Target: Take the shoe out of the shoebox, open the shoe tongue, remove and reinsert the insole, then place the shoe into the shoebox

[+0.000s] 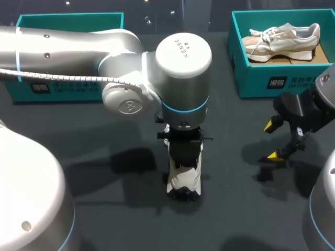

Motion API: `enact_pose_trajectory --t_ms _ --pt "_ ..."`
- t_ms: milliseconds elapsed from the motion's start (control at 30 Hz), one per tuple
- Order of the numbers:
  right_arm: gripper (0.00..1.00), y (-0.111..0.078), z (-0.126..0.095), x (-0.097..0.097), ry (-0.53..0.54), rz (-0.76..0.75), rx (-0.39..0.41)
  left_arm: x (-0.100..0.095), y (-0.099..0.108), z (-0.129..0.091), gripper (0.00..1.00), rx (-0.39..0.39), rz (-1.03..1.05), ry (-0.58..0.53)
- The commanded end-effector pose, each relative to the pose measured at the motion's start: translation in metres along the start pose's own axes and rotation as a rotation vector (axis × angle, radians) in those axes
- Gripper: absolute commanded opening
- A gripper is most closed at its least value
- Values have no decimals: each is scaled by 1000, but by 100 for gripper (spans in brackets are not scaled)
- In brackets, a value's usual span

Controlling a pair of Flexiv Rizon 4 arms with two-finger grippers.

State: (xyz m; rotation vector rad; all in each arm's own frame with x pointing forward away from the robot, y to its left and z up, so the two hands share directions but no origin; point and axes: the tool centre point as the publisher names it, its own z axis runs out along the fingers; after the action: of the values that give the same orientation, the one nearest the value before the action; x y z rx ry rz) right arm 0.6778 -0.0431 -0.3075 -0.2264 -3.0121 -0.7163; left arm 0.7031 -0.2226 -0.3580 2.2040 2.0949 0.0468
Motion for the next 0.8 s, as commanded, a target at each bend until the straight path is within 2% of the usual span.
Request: enact_pose_trajectory --t_ms 33,100,133,533,800 --pt "100 0 0 2 -3 1 3 -3 8 4 86 1 -12 14" --pt "100 0 0 2 -3 1 3 0 11 3 98 1 -19 14" --pt "100 0 0 2 -3 1 3 0 13 3 100 1 -22 13" --pt "100 0 0 2 -3 1 3 0 25 -6 100 23 -41 -18" --pt "100 0 0 2 -3 1 3 1 46 -15 100 29 -63 -26"
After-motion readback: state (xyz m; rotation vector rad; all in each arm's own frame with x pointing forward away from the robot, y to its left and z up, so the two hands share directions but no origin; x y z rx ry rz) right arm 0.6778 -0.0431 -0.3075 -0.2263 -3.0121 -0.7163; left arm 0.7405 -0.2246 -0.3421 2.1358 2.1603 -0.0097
